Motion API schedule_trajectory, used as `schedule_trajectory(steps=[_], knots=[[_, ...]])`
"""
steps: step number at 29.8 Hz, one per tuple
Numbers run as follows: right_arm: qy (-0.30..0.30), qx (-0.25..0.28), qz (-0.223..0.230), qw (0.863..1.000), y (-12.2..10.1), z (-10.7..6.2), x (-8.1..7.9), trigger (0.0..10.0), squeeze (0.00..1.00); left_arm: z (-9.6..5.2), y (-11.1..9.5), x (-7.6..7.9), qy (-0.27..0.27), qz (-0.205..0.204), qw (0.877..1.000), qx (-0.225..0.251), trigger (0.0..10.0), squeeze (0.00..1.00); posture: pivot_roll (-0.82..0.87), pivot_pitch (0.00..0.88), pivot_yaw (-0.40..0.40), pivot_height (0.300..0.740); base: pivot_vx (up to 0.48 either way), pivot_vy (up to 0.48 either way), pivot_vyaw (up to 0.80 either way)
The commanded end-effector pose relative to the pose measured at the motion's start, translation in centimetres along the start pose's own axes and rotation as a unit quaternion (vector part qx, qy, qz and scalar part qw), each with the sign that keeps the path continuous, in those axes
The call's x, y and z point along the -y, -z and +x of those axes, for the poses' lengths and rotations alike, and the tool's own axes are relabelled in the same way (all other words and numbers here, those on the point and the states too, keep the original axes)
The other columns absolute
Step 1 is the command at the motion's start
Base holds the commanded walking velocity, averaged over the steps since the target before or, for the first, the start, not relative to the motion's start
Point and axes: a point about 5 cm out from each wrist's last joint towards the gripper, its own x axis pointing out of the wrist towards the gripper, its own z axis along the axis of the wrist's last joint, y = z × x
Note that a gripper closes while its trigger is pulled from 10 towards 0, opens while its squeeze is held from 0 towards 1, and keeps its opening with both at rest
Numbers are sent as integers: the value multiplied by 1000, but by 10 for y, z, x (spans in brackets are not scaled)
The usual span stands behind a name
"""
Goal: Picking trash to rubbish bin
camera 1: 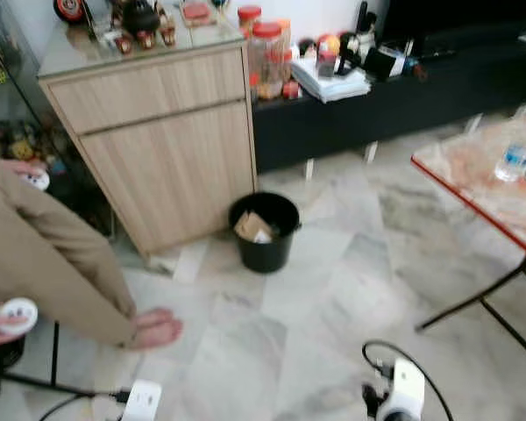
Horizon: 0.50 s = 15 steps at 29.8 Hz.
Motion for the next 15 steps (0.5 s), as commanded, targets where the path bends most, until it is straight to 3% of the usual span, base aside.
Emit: schedule_trajectory(steps=[1,5,9,15], knots=[[-3,-10,12,1000,10,-1,-6,10000,0,1,0,-10,-2,18,1000,7,10000,0,84,142,110,728,0,0,0],[-6,-12,19,1000,15,-2,-11,10000,0,4,-7,-19,-14,20,1000,15,10000,0,92,150,105,728,0,0,0],[-17,-14,-7,1000,15,-2,-13,10000,0,6,-9,-23,-18,21,999,16,10000,0,94,148,84,728,0,0,0],[-41,6,-40,998,-3,2,-19,10000,0,8,-18,-27,-45,-8,999,25,10000,0,83,140,65,728,0,0,0]])
